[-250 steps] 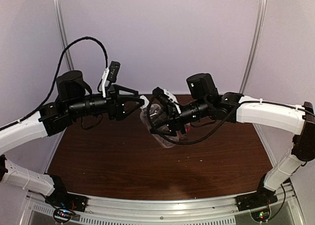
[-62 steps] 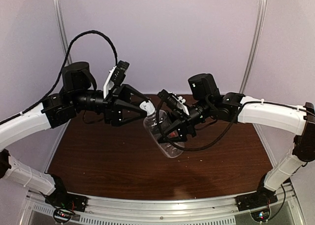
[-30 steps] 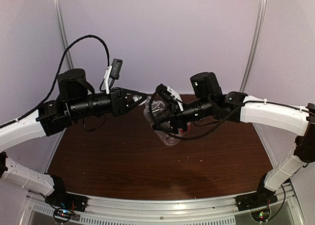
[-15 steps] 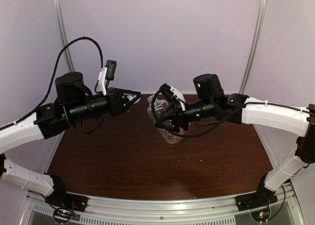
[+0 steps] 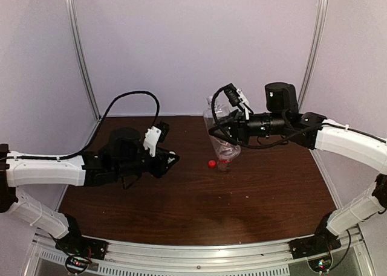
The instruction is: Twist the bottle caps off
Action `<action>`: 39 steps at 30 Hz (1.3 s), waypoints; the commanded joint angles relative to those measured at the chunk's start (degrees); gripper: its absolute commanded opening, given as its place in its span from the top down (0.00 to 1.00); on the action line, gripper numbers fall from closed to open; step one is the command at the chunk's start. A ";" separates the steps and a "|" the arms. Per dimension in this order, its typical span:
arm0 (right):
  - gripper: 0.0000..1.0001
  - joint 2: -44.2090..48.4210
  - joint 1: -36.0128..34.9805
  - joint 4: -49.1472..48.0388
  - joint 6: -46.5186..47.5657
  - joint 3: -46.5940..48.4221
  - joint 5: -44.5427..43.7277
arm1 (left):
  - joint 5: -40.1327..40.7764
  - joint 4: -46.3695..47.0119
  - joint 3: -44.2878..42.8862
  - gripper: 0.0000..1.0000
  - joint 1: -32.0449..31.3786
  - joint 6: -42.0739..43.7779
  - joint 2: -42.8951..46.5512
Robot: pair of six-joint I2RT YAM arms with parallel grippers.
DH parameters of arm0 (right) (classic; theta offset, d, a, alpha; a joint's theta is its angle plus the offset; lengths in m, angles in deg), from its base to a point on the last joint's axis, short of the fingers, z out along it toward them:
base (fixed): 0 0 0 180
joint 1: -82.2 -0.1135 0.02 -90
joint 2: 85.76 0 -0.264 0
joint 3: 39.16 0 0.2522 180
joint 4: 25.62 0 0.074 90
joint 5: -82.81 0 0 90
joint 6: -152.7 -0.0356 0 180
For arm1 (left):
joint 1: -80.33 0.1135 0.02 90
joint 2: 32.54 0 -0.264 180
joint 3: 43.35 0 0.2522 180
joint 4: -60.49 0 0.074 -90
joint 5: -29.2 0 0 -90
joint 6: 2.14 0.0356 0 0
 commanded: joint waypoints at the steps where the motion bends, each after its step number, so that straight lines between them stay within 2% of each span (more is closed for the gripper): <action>1: 0.64 2.68 2.25 -4.56 -4.33 -3.00 -1.75 | 1.24 9.75 1.56 0.69 1.12 1.81 -7.46; 13: 0.63 4.24 4.77 -5.86 -5.35 -7.01 -0.70 | 0.01 20.90 3.57 0.69 4.50 0.95 -25.78; 23: 0.62 3.56 5.43 -7.06 -5.94 -8.47 0.47 | -0.21 23.27 3.52 0.68 5.53 1.24 -32.41; 28: 0.62 3.47 5.62 -7.05 -5.98 -8.55 0.78 | -0.35 23.68 3.74 0.64 5.79 1.43 -34.09; 31: 0.62 3.48 5.61 -7.05 -5.96 -8.68 0.83 | -0.78 23.73 4.07 0.58 5.84 1.33 -33.74; 36: 0.62 3.56 5.77 -7.11 -6.00 -8.94 0.96 | -0.24 21.41 4.44 0.35 5.90 1.86 -30.58; 39: 0.62 3.74 5.70 -7.13 -5.82 -9.16 1.28 | -0.30 18.32 4.37 0.27 5.91 2.43 -26.31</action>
